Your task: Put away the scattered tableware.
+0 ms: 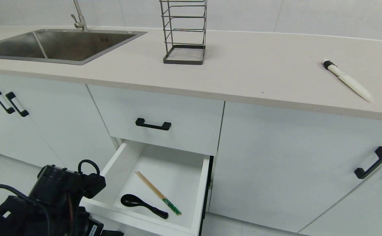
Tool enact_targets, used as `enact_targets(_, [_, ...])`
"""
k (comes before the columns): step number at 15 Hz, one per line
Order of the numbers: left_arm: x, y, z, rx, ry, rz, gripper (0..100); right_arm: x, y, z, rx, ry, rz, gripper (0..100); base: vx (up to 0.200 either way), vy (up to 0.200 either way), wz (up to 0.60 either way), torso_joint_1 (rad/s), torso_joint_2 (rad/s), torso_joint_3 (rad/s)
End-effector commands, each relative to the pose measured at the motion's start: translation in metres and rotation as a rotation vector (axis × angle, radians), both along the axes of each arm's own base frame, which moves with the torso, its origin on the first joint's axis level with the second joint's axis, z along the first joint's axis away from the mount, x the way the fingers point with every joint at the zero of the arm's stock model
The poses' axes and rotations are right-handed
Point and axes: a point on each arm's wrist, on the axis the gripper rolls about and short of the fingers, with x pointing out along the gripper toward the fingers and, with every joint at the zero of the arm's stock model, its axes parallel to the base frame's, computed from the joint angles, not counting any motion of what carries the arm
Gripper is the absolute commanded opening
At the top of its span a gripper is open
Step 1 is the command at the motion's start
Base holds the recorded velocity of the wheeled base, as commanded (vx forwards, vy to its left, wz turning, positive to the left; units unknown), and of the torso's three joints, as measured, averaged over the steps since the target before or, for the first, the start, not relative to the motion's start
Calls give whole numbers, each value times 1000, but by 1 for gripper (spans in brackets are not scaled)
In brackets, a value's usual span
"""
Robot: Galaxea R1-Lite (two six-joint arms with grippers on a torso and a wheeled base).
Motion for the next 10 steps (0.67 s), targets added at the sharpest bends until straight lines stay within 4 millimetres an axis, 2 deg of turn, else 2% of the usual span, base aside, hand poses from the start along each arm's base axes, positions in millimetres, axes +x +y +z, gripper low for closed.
enact_targets(1, [5, -2, -6, 6, 11, -1, 100, 0, 0, 0, 0, 3, 1, 100, 0, 0, 0, 0, 0, 0])
enact_targets(10, [38, -8, -10, -57, -177, 22, 100, 0, 0, 0, -1, 4, 1, 100, 0, 0, 0, 0, 0, 0])
